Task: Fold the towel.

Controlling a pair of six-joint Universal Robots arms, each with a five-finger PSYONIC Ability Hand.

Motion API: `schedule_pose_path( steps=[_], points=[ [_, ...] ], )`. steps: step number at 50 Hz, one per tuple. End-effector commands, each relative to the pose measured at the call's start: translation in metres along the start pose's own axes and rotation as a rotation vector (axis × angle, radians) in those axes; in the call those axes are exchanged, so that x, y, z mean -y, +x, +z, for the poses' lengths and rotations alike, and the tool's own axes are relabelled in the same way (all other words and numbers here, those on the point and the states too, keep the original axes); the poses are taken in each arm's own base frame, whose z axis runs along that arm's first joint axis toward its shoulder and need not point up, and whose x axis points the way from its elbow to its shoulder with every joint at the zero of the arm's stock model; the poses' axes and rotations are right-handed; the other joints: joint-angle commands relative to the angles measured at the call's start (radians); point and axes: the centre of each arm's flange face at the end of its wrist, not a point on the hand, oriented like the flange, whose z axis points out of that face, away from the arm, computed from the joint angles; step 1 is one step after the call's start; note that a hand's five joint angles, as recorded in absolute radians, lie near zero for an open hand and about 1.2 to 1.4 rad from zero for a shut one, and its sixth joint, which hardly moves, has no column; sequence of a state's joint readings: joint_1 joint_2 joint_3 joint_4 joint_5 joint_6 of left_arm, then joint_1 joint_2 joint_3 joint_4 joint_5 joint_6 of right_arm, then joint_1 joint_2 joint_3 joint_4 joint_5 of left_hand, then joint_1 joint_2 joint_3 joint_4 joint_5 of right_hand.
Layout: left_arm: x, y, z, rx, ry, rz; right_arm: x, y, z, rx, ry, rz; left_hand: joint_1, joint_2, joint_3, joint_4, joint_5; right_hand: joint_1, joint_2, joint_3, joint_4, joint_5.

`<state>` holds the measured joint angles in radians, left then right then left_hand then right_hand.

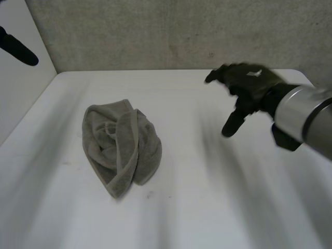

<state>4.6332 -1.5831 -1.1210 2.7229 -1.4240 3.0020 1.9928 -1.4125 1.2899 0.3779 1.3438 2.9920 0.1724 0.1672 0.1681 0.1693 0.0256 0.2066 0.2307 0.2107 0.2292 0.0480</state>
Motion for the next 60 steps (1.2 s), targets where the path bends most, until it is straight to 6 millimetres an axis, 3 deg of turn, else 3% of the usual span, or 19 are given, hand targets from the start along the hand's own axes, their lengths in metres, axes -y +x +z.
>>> schedule_pose_path(
  steps=[1,7,11,20,25,28,30,31,32,33,34,39,40,41,43,44,46,51,60],
  points=[
    [-0.038,-0.023,0.034,-0.021,-0.125,-0.027,-0.035,-0.039,0.024,0.142,-0.075,-0.151,0.021,0.026,0.025,0.024,-0.007,-0.032,-0.056,-0.036,-0.055,-0.048],
    [-0.068,-0.031,0.044,-0.001,-0.219,-0.051,-0.052,-0.077,0.045,0.303,0.041,-0.262,0.012,0.017,0.016,0.015,-0.016,-0.032,-0.056,-0.036,-0.055,-0.048],
    [-0.099,-0.051,0.049,0.051,-0.312,-0.076,-0.069,-0.101,0.06,0.459,0.112,-0.286,0.012,0.017,0.016,0.015,-0.016,0.069,0.045,0.065,0.046,0.053],
    [-0.138,-0.096,0.049,0.157,-0.342,-0.109,-0.1,-0.137,0.083,0.609,0.154,-0.301,0.012,0.017,0.016,0.015,-0.016,0.198,0.174,0.194,0.176,0.182],
    [-0.157,-0.1,0.046,0.129,-0.351,-0.117,-0.119,-0.152,0.095,0.631,0.166,-0.328,0.018,0.023,0.022,0.021,-0.01,0.245,0.221,0.241,0.223,0.229],
    [-0.169,-0.1,0.042,0.102,-0.367,-0.115,-0.129,-0.157,0.102,0.62,0.187,-0.378,0.018,0.023,0.022,0.021,-0.01,0.369,0.345,0.365,0.346,0.353],
    [-0.174,-0.099,0.04,0.089,-0.375,-0.113,-0.135,-0.162,0.108,0.595,0.228,-0.445,0.018,0.023,0.022,0.021,-0.01,0.736,0.712,0.732,0.713,0.72],
    [-0.178,-0.098,0.038,0.077,-0.384,-0.111,-0.135,-0.162,0.108,0.595,0.228,-0.445,0.018,0.023,0.022,0.021,-0.01,0.739,0.714,0.734,0.716,0.723],
    [-0.178,-0.098,0.038,0.077,-0.384,-0.111,-0.134,-0.161,0.111,0.571,0.25,-0.465,0.018,0.023,0.022,0.021,-0.01,1.0,0.976,0.996,0.978,0.984],
    [-0.182,-0.095,0.036,0.063,-0.395,-0.109,-0.134,-0.161,0.111,0.571,0.25,-0.465,0.018,0.023,0.022,0.021,-0.01,1.003,0.979,0.999,0.98,0.987],
    [-0.182,-0.095,0.036,0.063,-0.395,-0.109,-0.13,-0.16,0.114,0.547,0.275,-0.477,0.018,0.023,0.022,0.021,-0.01,1.188,1.164,1.184,1.165,1.172],
    [-0.19,-0.081,0.034,-0.021,-0.404,-0.103,-0.101,-0.154,0.114,0.479,0.339,-0.469,0.05,0.055,0.054,0.053,0.022,1.19,1.166,1.186,1.167,1.174],
    [-0.19,-0.081,0.034,-0.021,-0.404,-0.103,-0.084,-0.15,0.109,0.455,0.368,-0.449,0.05,0.055,0.054,0.053,0.022,1.19,1.166,1.186,1.167,1.174],
    [-0.192,-0.076,0.034,-0.053,-0.402,-0.104,-0.084,-0.15,0.109,0.454,0.368,-0.449,0.05,0.055,0.054,0.053,0.022,1.19,1.166,1.186,1.167,1.174],
    [-0.196,-0.07,0.034,-0.089,-0.404,-0.105,-0.049,-0.139,0.098,0.407,0.413,-0.364,0.05,0.055,0.054,0.053,0.022,1.19,1.166,1.186,1.167,1.174],
    [-0.2,-0.065,0.035,-0.127,-0.404,-0.107,-0.049,-0.139,0.098,0.407,0.413,-0.364,0.05,0.055,0.054,0.053,0.022,1.19,1.166,1.186,1.167,1.174],
    [-0.205,-0.058,0.035,-0.167,-0.406,-0.107,-0.016,-0.12,0.087,0.356,0.454,-0.257,0.047,0.052,0.051,0.05,0.019,1.19,1.166,1.186,1.167,1.174],
    [-0.214,-0.038,0.038,-0.272,-0.387,-0.093,0.022,-0.083,0.069,0.283,0.476,-0.159,0.041,0.046,0.045,0.044,0.013,1.19,1.166,1.186,1.167,1.174],
    [-0.232,0.003,0.049,-0.412,-0.355,-0.047,0.046,-0.06,0.04,0.24,0.46,-0.116,0.047,0.052,0.051,0.05,0.019,1.19,1.166,1.186,1.167,1.174]
  ],
)
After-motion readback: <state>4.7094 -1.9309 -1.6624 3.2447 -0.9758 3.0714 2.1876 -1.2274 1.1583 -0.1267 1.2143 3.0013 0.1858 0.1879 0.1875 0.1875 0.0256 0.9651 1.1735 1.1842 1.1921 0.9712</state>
